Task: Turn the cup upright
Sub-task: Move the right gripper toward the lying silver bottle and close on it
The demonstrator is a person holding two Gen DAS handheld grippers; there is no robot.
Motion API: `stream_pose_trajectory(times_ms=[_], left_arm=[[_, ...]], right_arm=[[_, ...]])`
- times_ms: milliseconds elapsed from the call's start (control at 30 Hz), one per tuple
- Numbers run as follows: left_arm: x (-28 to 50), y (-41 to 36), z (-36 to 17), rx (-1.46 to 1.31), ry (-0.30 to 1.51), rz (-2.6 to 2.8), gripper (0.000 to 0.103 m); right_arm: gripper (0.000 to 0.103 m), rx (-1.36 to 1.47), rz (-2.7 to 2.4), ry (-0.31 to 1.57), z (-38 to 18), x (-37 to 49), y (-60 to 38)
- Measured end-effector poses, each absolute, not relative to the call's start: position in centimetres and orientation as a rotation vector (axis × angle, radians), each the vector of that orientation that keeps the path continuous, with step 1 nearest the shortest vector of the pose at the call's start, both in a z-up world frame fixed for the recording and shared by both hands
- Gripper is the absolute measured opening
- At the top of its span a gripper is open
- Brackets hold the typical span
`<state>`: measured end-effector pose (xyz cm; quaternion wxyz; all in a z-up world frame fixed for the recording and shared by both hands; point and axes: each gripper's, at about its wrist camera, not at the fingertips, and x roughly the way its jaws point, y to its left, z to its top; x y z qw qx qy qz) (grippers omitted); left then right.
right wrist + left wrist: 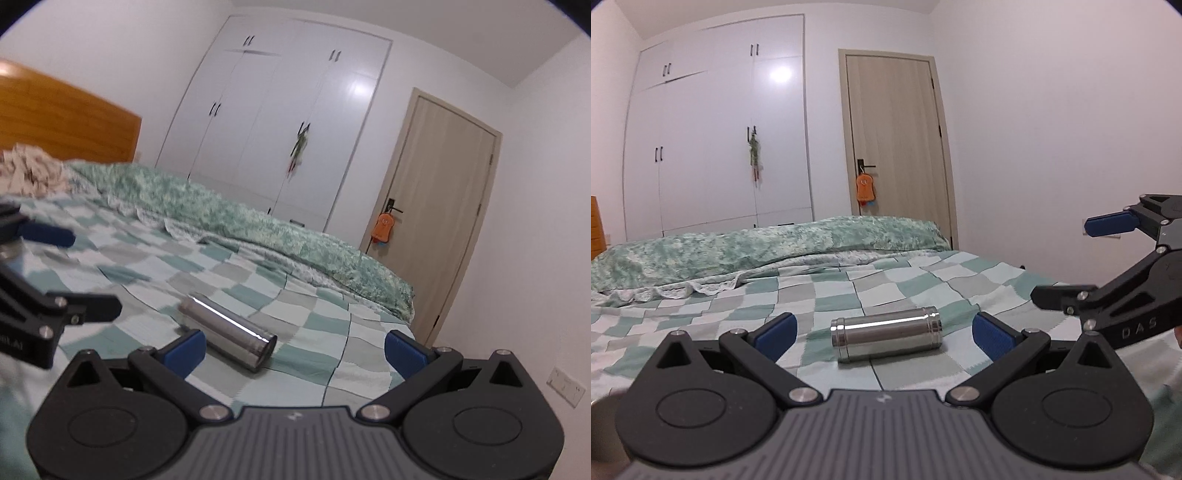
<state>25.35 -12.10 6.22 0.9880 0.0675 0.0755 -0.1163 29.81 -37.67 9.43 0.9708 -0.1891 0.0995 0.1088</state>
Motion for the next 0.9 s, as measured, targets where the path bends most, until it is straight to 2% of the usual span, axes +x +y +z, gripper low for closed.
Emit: stream_pose_trajectory(times_ms=[233,733,833,900], left_arm=[[31.2,-10.6,5.6,0.144,0.213,-0.200,0.103],[41.4,-4.1,4.1,0.319,0.357,-0.254,0.103],[43.0,-3.4,3.2,0.349,0.393,-0.284,0.103],[43.9,-3.0,2.6,0.355,0.410,-0.305,0.103]], right_arm=[[0.103,-0.489,0.303,0.299,7.3,38.4,-35.0],[0.102,-0.797,0.417,0.423,2.3,49.6,-25.8],[0.100,-0.848,0.437,0.453,1.5,51.1,-24.8],[0.092,-0.878,0.459,0.486,1.0,51.9,-24.3]])
